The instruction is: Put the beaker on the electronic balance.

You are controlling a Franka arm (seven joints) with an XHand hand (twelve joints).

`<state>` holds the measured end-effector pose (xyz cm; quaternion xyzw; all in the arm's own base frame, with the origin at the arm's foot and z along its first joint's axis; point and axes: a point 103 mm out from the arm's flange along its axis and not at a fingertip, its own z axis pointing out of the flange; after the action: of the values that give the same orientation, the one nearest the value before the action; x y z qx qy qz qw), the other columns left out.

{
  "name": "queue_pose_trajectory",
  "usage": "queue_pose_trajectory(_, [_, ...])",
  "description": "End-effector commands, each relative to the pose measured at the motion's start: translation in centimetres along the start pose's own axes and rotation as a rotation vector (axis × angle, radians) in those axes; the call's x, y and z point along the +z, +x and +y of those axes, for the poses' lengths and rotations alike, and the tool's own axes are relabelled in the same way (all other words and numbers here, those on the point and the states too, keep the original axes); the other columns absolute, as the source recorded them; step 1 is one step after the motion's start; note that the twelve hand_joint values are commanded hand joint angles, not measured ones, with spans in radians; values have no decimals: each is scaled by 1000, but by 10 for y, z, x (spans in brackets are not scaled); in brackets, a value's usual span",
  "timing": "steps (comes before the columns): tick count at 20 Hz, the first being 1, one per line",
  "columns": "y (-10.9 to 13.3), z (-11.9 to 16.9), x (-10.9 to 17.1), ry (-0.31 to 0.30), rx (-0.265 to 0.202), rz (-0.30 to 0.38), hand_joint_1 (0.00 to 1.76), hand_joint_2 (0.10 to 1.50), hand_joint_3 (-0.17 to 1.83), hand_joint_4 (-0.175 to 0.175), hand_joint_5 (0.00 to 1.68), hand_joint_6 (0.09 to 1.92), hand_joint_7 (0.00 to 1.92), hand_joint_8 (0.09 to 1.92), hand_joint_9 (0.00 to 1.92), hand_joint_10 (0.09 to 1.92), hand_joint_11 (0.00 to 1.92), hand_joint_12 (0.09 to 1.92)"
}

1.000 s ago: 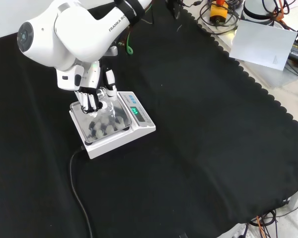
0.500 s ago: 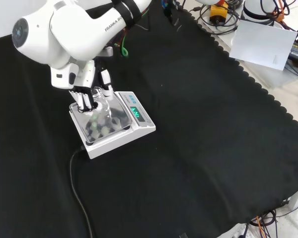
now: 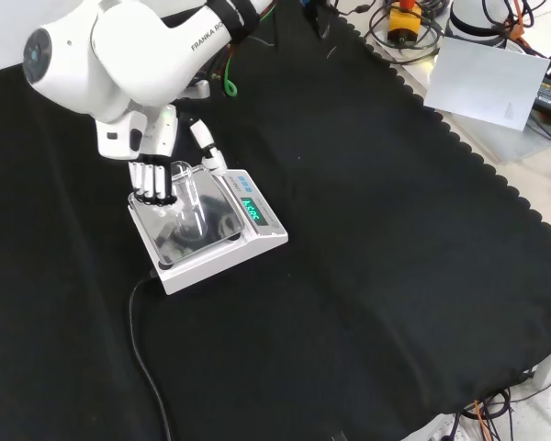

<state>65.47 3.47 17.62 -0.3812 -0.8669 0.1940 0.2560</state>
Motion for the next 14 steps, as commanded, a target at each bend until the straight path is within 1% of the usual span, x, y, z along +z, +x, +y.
queue_pose_trajectory(1, [12,-34,-9,-21,-32,5,815,782,-173,-20,223,602,128,782,83,870,247,1493])
queue_pose_trajectory(2, [14,-36,-13,-31,-38,-5,805,780,-170,-11,188,543,74,745,44,746,141,1511])
queue_pose_trajectory(3, [17,-39,-18,-41,-44,-7,796,777,-164,1,158,456,38,652,22,532,73,1465])
queue_pose_trajectory(4, [18,-42,-21,-52,-47,-16,786,772,-155,15,130,356,19,534,10,324,35,1380])
queue_pose_trajectory(5, [21,-44,-25,-68,-51,-29,779,768,-146,27,108,269,8,432,4,174,16,1284])
queue_pose_trajectory(6, [24,-44,-28,-77,-53,-38,772,764,-137,34,98,202,3,357,1,87,7,1184])
queue_pose_trajectory(8, [32,-45,-35,-114,-58,-58,763,757,-121,41,107,117,0,279,0,87,1,1024])
queue_pose_trajectory(10, [36,-50,-40,-149,-62,-78,756,752,-106,30,167,87,13,295,0,87,0,888])
queue_pose_trajectory(11, [37,-57,-43,-192,-53,-86,753,754,-99,21,214,87,53,327,8,87,0,844])
queue_pose_trajectory(12, [38,-63,-44,-230,-43,-105,753,760,-91,11,270,94,125,383,52,87,0,845])
queue_pose_trajectory(13, [40,-70,-46,-276,-23,-132,759,768,-83,1,352,115,218,451,131,91,0,907])
queue_pose_trajectory(14, [42,-76,-49,-316,-8,-156,770,776,-75,-7,425,145,285,528,173,250,0,994])
